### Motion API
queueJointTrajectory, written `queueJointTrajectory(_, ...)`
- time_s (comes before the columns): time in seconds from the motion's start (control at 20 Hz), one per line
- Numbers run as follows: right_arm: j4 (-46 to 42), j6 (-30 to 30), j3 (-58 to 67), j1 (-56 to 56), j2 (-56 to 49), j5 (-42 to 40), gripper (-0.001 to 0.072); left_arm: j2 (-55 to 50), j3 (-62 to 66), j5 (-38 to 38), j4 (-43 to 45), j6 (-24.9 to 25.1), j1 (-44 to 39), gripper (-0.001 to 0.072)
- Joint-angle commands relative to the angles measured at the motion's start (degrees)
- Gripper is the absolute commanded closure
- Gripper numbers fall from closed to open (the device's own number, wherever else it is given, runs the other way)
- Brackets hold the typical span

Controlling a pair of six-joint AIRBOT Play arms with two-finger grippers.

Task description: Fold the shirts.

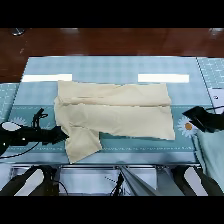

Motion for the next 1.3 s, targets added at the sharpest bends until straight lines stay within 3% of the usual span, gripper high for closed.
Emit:
queueJointTrajectory(0.0, -7.1, 5.2, -2.5, -2.4, 0.0, 4.0, 0.0087, 0.1, 0.0, -1.5, -1.3, 1.1, -0.4, 0.0680)
queueJointTrajectory(0.35, -7.5, 1.9, -4.4, 4.7, -9.8, 13.0, 0.0087, 0.1, 0.0, -1.0, -3.0, 1.1, -0.5, 0.0680)
queueJointTrajectory(0.95, 2.6, 1.1, -4.3, 9.5, -15.5, 0.9, 0.0100, 0.1, 0.0, -1.0, -3.6, 1.1, -0.4, 0.0680)
queueJointTrajectory(1.0, 2.6, 0.5, -4.3, 9.5, -15.5, 1.2, 0.0195, 0.1, 0.0, -0.9, -3.6, 1.1, -0.4, 0.0680)
queueJointTrajectory(1.05, 2.7, -0.5, -4.3, 9.5, -15.5, 1.6, 0.0339, 0.1, 0.0, -0.9, -3.6, 1.1, -0.4, 0.0680)
queueJointTrajectory(1.1, 3.1, -2.4, -4.3, 9.5, -15.5, 2.1, 0.0558, 0.1, 0.0, -0.9, -3.6, 1.1, -0.4, 0.0680)
queueJointTrajectory(1.15, 4.1, -4.2, -4.3, 9.5, -15.5, 2.9, 0.0689, 0.1, 0.0, -1.0, -3.6, 1.1, -0.4, 0.0680)
queueJointTrajectory(1.25, 5.6, -6.4, -3.8, 9.5, -15.5, 4.4, 0.0690, 0.1, 0.3, -1.0, -3.6, 1.1, -0.4, 0.0680)
